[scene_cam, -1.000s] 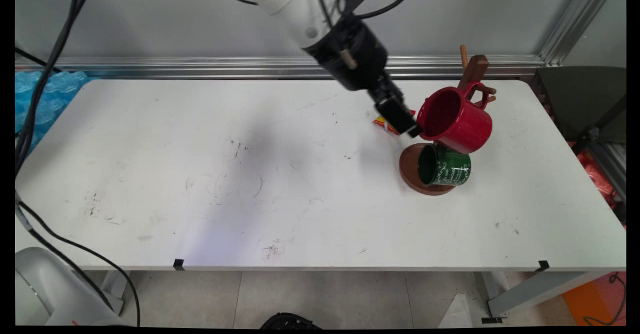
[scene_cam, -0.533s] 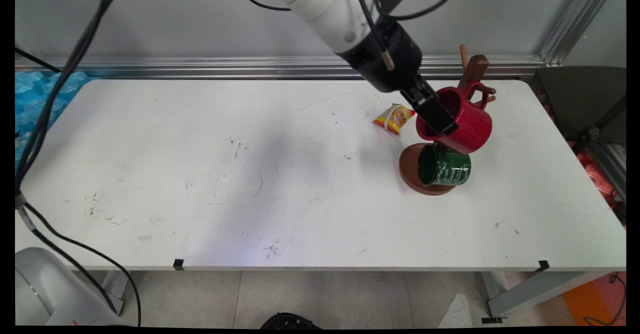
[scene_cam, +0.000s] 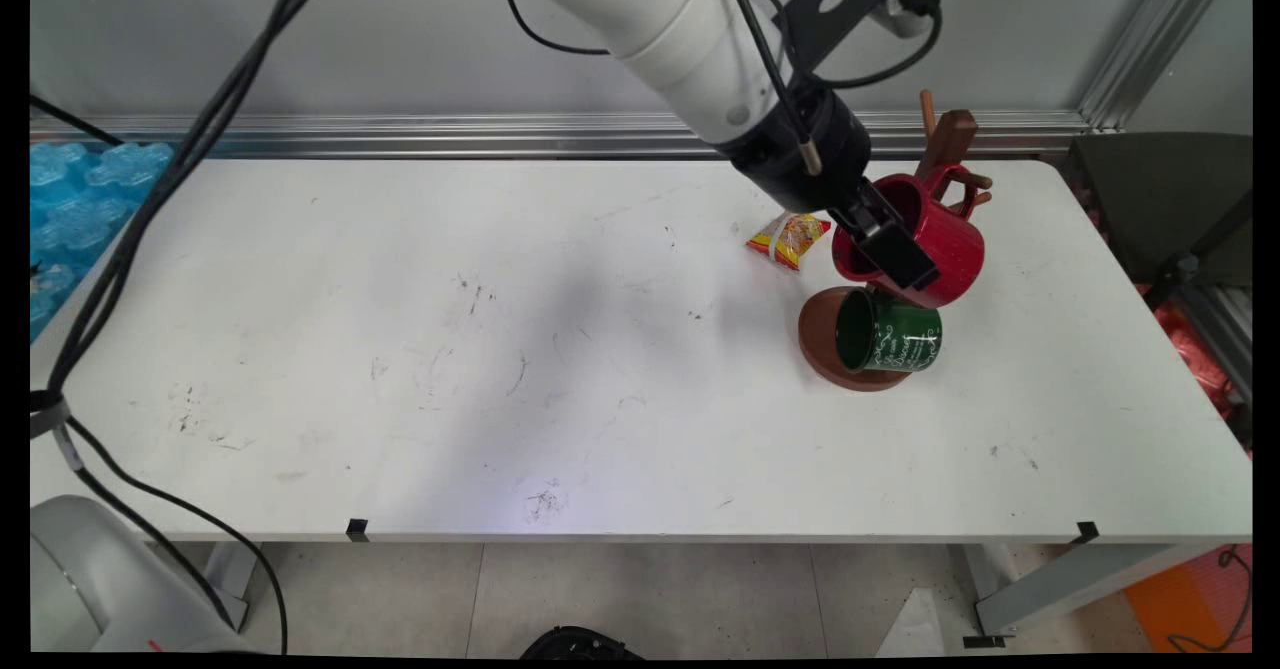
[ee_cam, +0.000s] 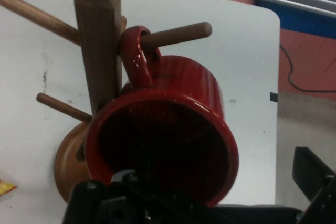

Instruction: Pick up the red mug from the rack, then place the picked object on the table

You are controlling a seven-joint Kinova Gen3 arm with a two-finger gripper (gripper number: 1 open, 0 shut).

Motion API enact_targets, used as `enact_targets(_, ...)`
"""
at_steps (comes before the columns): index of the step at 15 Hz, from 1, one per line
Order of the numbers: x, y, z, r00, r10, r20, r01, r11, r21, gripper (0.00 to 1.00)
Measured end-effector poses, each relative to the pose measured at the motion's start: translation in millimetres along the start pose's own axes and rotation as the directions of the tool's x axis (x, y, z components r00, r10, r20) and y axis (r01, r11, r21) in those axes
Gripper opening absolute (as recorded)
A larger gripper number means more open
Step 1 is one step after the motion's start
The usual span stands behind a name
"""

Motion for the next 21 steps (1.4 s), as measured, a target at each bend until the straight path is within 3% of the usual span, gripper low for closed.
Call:
enact_targets(11,-2,3,26,1.000,-0.012,-0.028,0.012,1.000,0.002,1.00)
enact_targets(12,-2,3,27,0.999,-0.012,-0.031,0.012,1.000,0.003,0.00)
enact_targets(21,-3,4,29,0.999,-0.019,-0.038,0.019,1.000,0.004,0.00)
